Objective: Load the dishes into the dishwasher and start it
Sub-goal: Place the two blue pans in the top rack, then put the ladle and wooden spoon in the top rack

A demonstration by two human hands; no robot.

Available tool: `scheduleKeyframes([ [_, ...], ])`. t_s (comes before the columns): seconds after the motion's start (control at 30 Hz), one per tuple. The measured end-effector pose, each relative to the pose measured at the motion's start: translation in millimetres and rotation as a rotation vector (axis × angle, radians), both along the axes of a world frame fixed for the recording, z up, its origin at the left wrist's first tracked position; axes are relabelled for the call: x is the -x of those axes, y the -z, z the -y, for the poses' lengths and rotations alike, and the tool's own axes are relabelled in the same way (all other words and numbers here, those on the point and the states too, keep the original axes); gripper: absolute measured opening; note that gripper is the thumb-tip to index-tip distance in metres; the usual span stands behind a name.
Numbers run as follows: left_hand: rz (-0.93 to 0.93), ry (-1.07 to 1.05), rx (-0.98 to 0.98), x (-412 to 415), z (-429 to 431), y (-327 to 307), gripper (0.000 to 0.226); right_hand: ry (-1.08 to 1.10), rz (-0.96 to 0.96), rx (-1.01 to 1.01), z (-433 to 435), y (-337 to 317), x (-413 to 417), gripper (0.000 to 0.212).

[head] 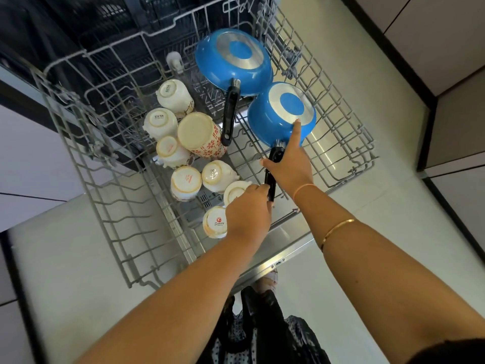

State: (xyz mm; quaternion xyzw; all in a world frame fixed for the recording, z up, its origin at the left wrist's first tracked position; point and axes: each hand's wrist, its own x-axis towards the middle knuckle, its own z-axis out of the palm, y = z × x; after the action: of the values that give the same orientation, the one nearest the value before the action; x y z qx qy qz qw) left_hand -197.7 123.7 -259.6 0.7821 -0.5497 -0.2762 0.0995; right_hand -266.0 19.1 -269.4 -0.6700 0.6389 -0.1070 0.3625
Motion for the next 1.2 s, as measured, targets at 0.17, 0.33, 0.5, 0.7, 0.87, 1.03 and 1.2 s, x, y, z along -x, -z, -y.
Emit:
scheduleKeyframes([
  [0.17, -0.048, -0.032, 0.03, -1, -2, 3, 0.033, 0.023, 0.032, 0.012, -7, 5, 4, 0.107],
  [0.33, -0.09, -0.051, 0.061, 0, -5, 1, 0.03, 0.027, 0.023, 0.007, -15, 7, 6, 0.099],
  [0.5, -0.094, -0.118, 0.081, -10, -13, -29, 0.035, 0.069, -0.038, 0.104, -37, -10, 3, 0.072],
  [0.7, -0.016, -0.297, 0.221, -44, -34, -99, 0.032, -0.153, 0.006, 0.215, -71, -81, -29, 0.049],
  [0.87, 0.046, -0.52, 0.386, -97, -72, -156, 0.026, -0.36, 0.204, 0.326, -94, -144, -91, 0.039],
  [1.03, 0.078, -0.726, 0.48, -170, -115, -196, 0.026, -0.601, 0.286, 0.428, -127, -192, -178, 0.041],
  [1.2, 0.103, -0.855, 0.574, -272, -162, -228, 0.029, -0.739, 0.35, 0.502, -169, -230, -285, 0.037],
])
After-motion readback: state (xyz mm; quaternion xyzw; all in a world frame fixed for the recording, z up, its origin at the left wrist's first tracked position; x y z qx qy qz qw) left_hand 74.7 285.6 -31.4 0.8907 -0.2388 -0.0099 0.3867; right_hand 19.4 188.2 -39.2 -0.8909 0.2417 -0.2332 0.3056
